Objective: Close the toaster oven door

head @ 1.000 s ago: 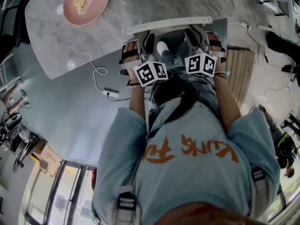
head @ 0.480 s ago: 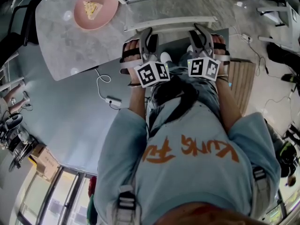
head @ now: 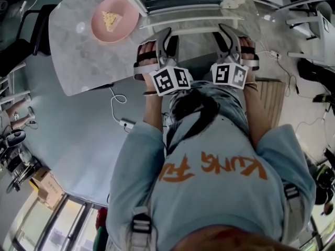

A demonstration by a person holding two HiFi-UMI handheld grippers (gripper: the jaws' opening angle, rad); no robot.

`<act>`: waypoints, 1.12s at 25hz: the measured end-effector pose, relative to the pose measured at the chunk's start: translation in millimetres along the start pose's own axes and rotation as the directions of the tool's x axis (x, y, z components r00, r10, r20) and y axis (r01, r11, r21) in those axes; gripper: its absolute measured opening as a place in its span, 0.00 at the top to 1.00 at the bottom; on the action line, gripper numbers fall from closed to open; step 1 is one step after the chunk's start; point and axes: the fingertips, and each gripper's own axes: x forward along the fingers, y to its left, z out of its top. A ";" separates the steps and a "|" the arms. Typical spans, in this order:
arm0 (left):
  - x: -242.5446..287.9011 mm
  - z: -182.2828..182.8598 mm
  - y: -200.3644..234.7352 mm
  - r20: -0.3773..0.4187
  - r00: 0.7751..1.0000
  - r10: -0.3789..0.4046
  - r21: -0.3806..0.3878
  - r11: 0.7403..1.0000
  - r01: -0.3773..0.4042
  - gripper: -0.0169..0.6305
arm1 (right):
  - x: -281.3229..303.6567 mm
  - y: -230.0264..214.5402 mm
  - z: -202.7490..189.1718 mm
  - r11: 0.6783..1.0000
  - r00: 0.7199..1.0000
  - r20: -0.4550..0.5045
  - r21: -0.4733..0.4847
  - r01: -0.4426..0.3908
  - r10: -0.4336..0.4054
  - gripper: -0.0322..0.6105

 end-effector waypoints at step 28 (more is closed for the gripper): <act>50.2 24.8 92.7 0.035 0.997 0.071 -0.019 0.997 -0.071 0.75 | 72.1 -80.6 24.7 0.989 0.992 0.089 -0.110 0.098 -0.088 0.72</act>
